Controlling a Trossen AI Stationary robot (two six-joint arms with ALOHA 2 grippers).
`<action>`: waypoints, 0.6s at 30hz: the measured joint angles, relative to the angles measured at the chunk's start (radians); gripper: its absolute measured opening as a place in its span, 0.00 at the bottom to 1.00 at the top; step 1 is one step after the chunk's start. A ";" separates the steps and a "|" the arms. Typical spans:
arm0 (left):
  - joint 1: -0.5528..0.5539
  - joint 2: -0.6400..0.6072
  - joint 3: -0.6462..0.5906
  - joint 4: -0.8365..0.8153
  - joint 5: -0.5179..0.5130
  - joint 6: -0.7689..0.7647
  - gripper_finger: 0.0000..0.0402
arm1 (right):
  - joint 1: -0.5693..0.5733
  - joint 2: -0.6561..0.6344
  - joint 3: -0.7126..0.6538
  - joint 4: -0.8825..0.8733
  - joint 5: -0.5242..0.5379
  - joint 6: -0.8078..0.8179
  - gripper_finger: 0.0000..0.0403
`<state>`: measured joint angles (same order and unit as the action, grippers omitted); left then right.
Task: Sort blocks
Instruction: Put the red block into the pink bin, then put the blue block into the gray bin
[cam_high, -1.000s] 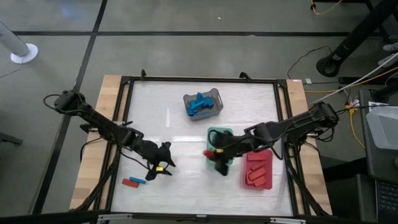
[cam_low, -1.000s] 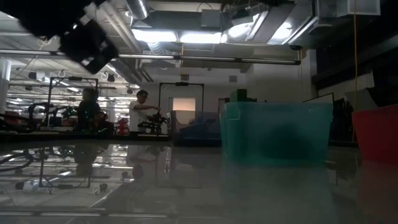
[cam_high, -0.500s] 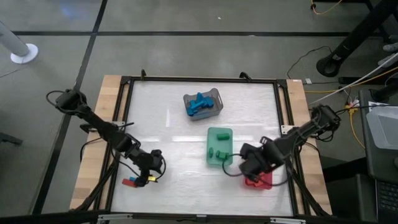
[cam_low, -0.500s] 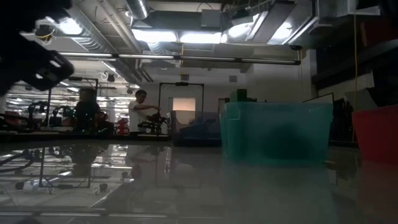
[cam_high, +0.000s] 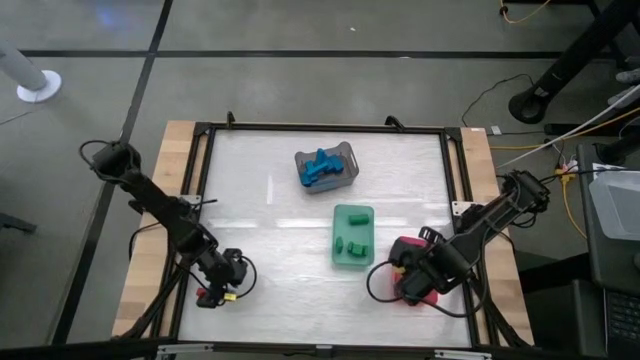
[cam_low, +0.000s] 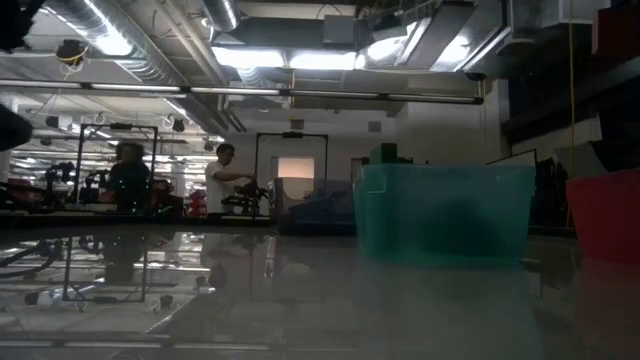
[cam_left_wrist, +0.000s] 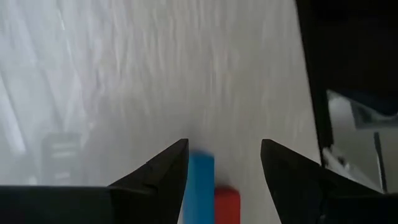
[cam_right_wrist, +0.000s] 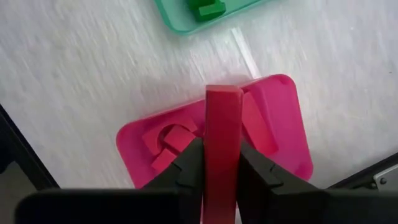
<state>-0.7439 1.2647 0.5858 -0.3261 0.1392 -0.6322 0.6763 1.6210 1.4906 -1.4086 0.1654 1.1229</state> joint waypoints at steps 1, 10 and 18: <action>-0.009 0.000 0.000 -0.015 0.000 -0.013 0.47 | -0.002 0.000 0.000 -0.001 0.000 0.000 0.16; -0.059 0.000 0.000 -0.063 0.000 -0.053 0.44 | -0.002 0.000 0.000 -0.007 0.010 -0.001 0.34; -0.063 0.001 0.000 -0.066 -0.076 -0.053 0.43 | -0.002 0.000 0.000 0.004 0.010 -0.001 0.46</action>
<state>-0.8070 1.2655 0.5854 -0.3923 0.0628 -0.6849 0.6739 1.6211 1.4906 -1.4046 0.1757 1.1221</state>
